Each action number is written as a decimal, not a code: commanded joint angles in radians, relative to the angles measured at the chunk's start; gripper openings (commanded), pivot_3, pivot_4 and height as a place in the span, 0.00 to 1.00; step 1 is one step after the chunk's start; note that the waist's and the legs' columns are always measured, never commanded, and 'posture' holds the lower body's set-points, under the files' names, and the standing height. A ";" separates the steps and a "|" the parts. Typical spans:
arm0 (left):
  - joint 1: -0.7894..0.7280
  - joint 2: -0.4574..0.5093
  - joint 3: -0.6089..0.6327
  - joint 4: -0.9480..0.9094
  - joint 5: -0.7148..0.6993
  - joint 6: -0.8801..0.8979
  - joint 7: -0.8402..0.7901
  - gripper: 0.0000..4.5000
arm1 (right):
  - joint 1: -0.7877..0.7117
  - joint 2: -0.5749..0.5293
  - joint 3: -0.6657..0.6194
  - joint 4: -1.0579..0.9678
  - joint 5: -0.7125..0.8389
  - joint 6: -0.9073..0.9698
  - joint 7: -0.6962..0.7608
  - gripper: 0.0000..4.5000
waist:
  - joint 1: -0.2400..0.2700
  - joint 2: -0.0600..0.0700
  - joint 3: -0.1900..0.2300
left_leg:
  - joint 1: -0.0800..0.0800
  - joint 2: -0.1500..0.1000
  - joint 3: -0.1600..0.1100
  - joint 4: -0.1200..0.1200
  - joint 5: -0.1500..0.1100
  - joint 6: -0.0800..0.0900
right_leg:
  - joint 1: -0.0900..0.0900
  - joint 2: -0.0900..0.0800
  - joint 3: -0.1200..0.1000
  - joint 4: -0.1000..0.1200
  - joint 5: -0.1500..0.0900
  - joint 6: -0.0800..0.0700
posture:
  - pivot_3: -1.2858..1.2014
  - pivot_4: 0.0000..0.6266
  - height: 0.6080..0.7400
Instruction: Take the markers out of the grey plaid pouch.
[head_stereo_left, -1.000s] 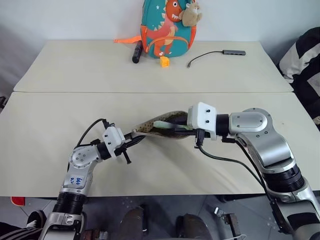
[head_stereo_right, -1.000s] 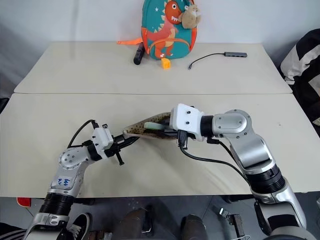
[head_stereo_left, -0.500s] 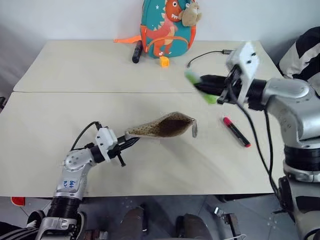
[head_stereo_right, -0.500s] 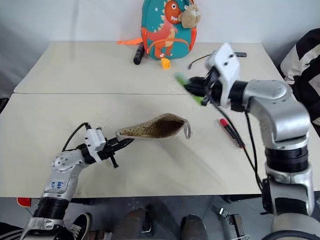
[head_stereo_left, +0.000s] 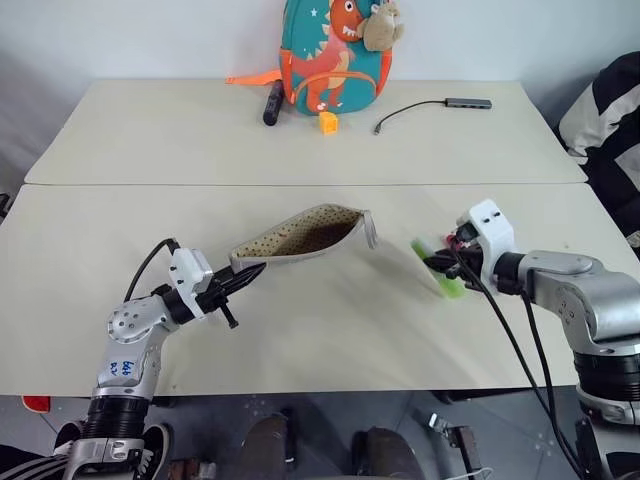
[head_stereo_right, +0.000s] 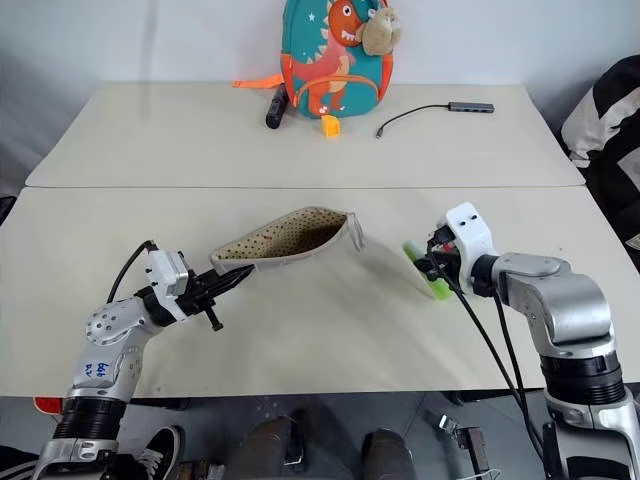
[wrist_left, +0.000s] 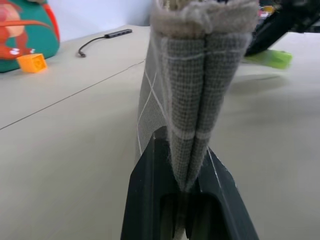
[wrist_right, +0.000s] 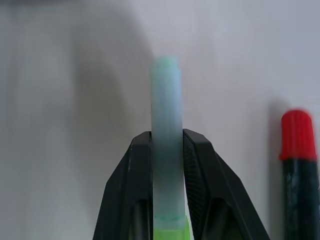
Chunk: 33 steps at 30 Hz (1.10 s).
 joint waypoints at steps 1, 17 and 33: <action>-0.005 -0.005 0.007 -0.044 -0.010 -0.012 0.002 0.00 | 0.020 0.027 -0.037 -0.021 0.020 0.035 -0.042 0.10 | 0.000 0.000 0.000 | 0.000 0.000 0.000 0.000 0.000 0.000 | 0.000 0.000 0.000 0.000 0.000 0.000 | 0.52 0.24 1.00; -0.002 0.079 0.083 -0.149 -0.206 0.283 -0.036 0.00 | -0.074 0.010 -0.017 0.050 -0.017 -0.348 0.014 0.86 | -0.003 0.000 0.000 | 0.000 0.000 0.000 0.000 0.000 0.000 | -0.001 0.001 0.000 0.000 0.000 0.000 | 0.52 0.24 1.00; -0.086 0.285 0.305 0.047 -0.516 0.946 0.029 0.00 | -0.003 0.101 0.059 0.016 -0.047 -0.653 0.059 0.86 | -0.024 0.001 0.001 | 0.001 0.000 -0.001 -0.001 0.001 -0.001 | -0.001 0.002 0.006 0.003 0.000 0.000 | 0.52 0.24 1.00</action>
